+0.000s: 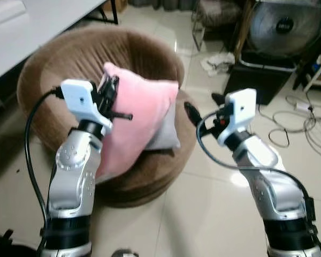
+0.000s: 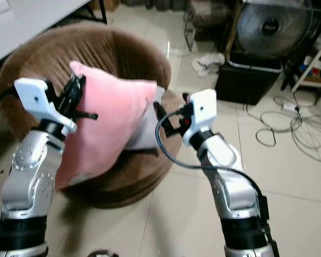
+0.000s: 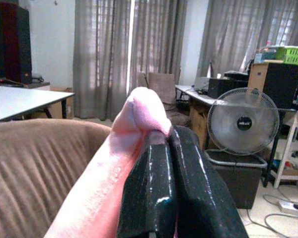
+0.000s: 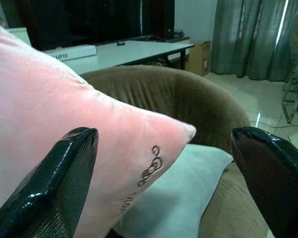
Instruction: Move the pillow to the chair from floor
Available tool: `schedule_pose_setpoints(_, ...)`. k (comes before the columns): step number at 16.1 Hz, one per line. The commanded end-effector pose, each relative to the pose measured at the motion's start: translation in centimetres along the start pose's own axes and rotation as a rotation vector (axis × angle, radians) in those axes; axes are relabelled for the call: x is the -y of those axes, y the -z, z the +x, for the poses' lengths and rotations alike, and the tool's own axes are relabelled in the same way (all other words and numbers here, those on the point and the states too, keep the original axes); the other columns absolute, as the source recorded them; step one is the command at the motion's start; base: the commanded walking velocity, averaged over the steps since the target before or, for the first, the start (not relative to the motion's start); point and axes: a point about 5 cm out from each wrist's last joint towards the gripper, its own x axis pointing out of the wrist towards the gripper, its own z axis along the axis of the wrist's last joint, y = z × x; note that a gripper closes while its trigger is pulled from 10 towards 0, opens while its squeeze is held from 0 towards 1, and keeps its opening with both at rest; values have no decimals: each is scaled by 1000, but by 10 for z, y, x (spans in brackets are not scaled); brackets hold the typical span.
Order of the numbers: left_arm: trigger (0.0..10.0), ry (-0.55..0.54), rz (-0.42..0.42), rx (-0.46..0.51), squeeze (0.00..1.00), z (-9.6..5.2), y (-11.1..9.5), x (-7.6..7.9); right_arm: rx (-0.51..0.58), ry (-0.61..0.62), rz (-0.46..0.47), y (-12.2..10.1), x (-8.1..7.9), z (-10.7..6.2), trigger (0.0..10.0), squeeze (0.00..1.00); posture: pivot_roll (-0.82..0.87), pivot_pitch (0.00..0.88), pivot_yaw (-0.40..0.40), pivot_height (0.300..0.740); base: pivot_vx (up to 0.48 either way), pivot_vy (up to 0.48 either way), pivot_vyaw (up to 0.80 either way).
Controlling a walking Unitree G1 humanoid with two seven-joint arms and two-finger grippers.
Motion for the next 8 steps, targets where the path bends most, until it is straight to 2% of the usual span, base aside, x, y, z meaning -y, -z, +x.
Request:
schedule_pose_setpoints(1, 10000, 14, 32, 38, 0, 2, -6, 2, -11, 1, -12, 0, 1, 1, 10000, 0, 96, 0, 2, 740, 0, 0, 0)
schedule_pose_setpoints(5, 10000, -18, 46, 60, 0, 8, -11, -2, -3, 25, -10, 0, 4, 4, 10000, 0, 100, 0, 6, 740, 0, 0, 0)
schedule_pose_setpoints(8, 10000, -29, 66, 65, 0, 9, -12, -7, -19, 18, -33, 3, 3, 4, 10000, 0, 102, 0, 8, 740, 325, 0, 0)
